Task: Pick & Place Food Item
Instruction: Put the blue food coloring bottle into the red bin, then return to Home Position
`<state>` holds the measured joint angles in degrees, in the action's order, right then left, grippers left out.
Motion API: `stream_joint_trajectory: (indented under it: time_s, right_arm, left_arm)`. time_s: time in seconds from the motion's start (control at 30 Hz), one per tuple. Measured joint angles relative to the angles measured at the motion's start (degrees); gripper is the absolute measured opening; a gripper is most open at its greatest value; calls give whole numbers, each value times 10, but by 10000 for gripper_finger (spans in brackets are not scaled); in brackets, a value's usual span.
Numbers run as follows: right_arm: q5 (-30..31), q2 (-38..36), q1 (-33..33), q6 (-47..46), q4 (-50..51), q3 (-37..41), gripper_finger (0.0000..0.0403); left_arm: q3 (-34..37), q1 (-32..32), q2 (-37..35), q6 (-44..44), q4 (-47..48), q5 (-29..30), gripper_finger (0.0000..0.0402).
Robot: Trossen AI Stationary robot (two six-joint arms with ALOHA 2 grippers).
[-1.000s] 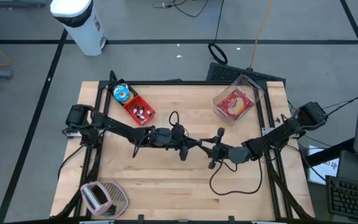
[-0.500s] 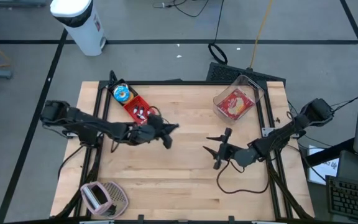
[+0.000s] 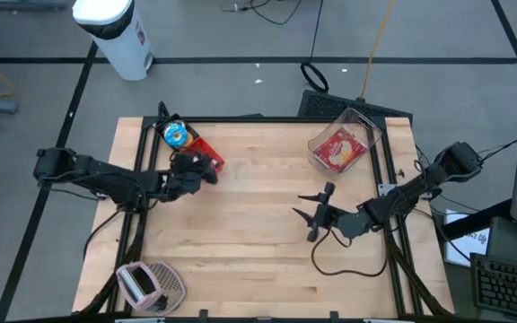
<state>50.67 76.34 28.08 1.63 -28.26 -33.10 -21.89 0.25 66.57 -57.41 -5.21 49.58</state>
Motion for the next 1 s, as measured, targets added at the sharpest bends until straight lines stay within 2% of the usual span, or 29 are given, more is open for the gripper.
stream_joint_trajectory:
  time_s: [0.2, 0.4, 0.67, 0.83, 1.0]
  right_arm:
    - [-4, 0, -7, -7, -2, 0, 175]
    - [-45, 0, -15, -10, -2, 0, 173]
    - [-45, 0, -15, -10, -1, 0, 171]
    - [-45, 0, -15, -10, 7, 0, 173]
    - [-44, 0, -14, -16, -1, 0, 173]
  left_arm:
    - [34, 44, 12, -59, -4, -1, 64]
    - [35, 60, 16, -60, -9, -2, 61]
    - [35, 64, 17, -59, 7, -11, 118]
    - [35, 74, 15, -50, 9, -59, 177]
    - [35, 77, -39, 27, 8, -161, 222]
